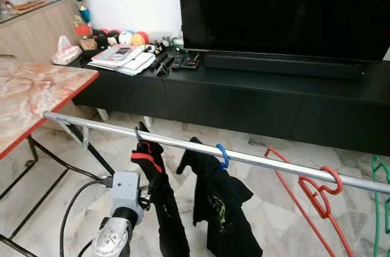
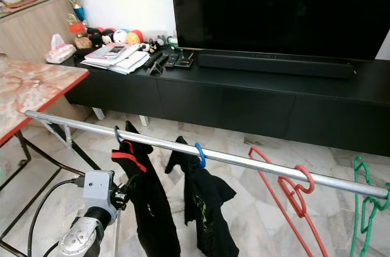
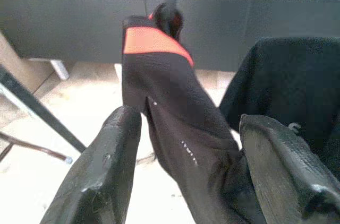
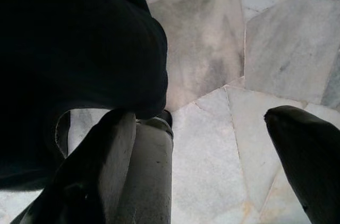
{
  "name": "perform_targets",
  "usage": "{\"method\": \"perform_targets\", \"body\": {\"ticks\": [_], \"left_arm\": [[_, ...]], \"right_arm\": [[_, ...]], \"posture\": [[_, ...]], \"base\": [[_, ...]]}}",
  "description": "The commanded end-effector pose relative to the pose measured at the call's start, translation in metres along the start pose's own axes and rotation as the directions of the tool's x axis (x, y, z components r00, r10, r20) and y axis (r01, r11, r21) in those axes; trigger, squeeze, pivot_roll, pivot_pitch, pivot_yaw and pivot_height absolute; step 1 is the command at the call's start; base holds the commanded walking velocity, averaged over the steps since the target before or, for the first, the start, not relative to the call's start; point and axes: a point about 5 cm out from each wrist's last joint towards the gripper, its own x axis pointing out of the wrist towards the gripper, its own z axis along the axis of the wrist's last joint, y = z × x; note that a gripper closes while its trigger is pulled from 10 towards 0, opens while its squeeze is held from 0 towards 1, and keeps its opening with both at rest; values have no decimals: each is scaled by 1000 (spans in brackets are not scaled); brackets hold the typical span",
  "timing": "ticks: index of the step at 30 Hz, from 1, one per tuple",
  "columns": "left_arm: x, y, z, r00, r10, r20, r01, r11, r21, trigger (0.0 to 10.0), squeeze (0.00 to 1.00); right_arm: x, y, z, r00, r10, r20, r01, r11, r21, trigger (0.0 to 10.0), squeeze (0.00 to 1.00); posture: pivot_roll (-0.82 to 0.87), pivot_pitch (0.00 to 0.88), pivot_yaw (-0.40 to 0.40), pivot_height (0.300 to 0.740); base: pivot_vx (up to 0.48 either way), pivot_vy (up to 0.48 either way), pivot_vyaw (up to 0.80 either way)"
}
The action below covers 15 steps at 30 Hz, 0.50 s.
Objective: Hang hanger
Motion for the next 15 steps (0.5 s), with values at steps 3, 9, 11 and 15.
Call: {"method": "perform_targets", "body": {"ticks": [3,9,11,15], "left_arm": [[9,-2,-5,997,-5,-73,6,1000,8,10000,0],[25,-11,-5,991,-49,-124,54,998,33,10000,0],[29,-12,-2,991,-47,-129,53,998,41,10000,0],[37,-4,-4,982,63,-177,-50,996,74,10000,0]], "right_arm": [[-1,1,-4,1000,6,-20,-6,1000,2,10000,0],[-1,2,-4,1000,5,-19,-5,1000,4,10000,0],[0,2,-4,1000,4,-19,-4,1000,5,10000,0],[-1,2,-4,1000,5,-19,-5,1000,5,10000,0]], "posture": [[-14,44,59,740],[-19,44,59,740],[-20,43,60,740],[-18,43,57,740]], "base": [[0,0,0],[0,0,0],[0,0,0],[0,0,0]]}}
